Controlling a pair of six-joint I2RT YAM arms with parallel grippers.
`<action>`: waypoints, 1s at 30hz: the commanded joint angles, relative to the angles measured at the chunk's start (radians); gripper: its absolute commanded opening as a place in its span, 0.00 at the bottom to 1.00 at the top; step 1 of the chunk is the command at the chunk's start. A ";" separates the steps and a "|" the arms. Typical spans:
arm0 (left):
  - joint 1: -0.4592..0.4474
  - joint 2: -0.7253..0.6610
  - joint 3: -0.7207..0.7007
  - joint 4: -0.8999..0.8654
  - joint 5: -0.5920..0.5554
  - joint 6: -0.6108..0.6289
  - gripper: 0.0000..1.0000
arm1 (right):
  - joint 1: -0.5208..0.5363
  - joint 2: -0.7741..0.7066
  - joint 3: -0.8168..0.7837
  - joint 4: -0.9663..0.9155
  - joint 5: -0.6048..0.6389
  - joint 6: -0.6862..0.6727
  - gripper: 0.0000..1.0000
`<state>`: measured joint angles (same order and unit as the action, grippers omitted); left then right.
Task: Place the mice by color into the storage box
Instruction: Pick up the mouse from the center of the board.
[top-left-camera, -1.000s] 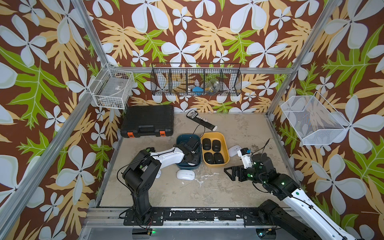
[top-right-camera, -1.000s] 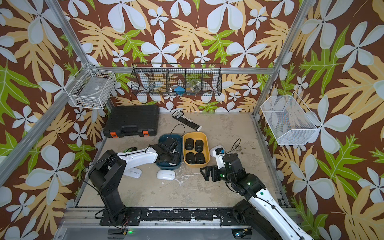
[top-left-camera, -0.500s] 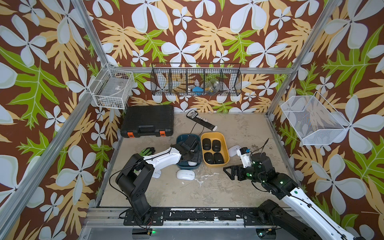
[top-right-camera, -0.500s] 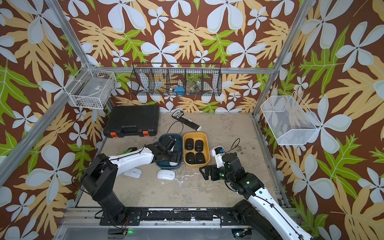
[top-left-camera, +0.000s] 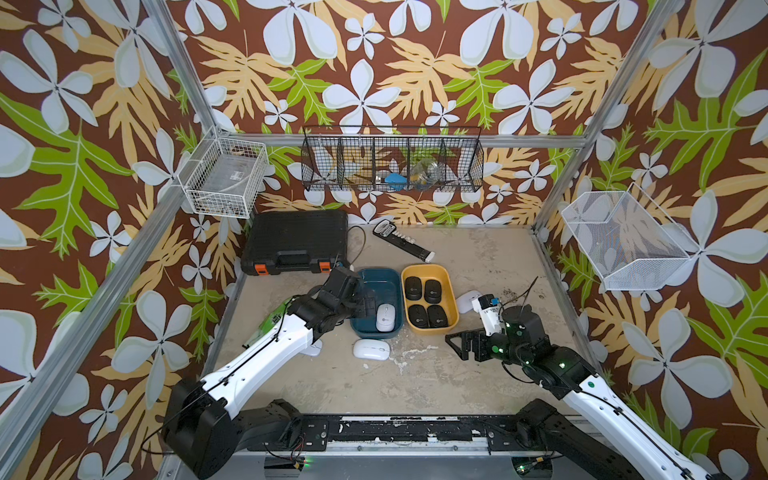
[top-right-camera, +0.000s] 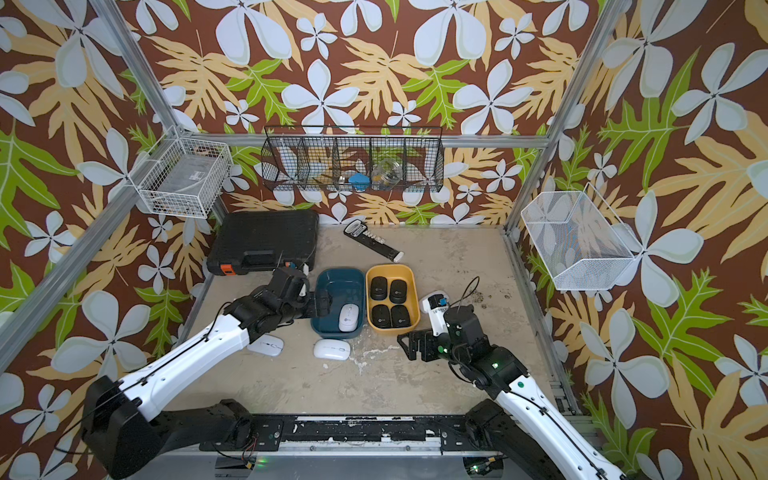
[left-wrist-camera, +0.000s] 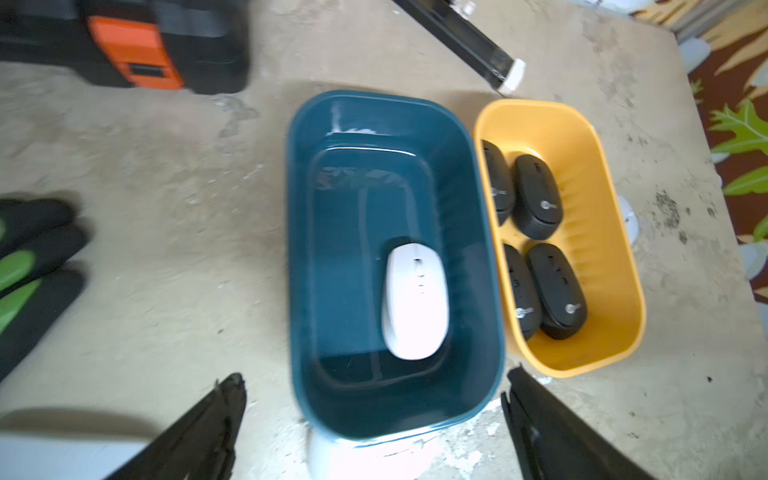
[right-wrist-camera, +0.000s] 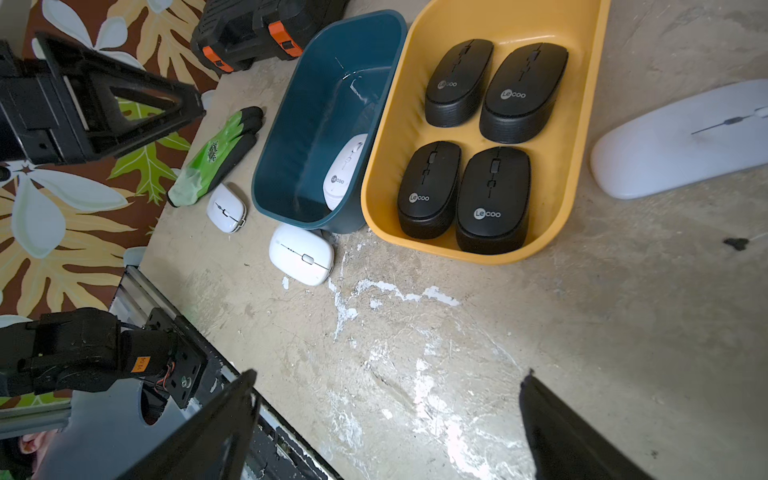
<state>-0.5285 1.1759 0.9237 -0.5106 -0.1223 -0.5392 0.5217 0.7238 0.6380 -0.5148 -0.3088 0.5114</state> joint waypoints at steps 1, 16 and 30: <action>0.085 -0.084 -0.079 -0.057 0.050 -0.049 1.00 | 0.001 0.003 -0.005 0.028 -0.013 -0.009 1.00; 0.262 -0.222 -0.313 -0.025 0.092 -0.221 0.36 | 0.000 -0.024 -0.027 0.024 -0.010 -0.017 1.00; 0.280 -0.295 -0.508 0.000 -0.022 -0.460 0.04 | 0.000 0.007 -0.033 0.051 -0.032 -0.038 1.00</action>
<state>-0.2539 0.8753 0.4301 -0.5217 -0.1009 -0.9451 0.5217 0.7273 0.6079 -0.4873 -0.3267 0.4896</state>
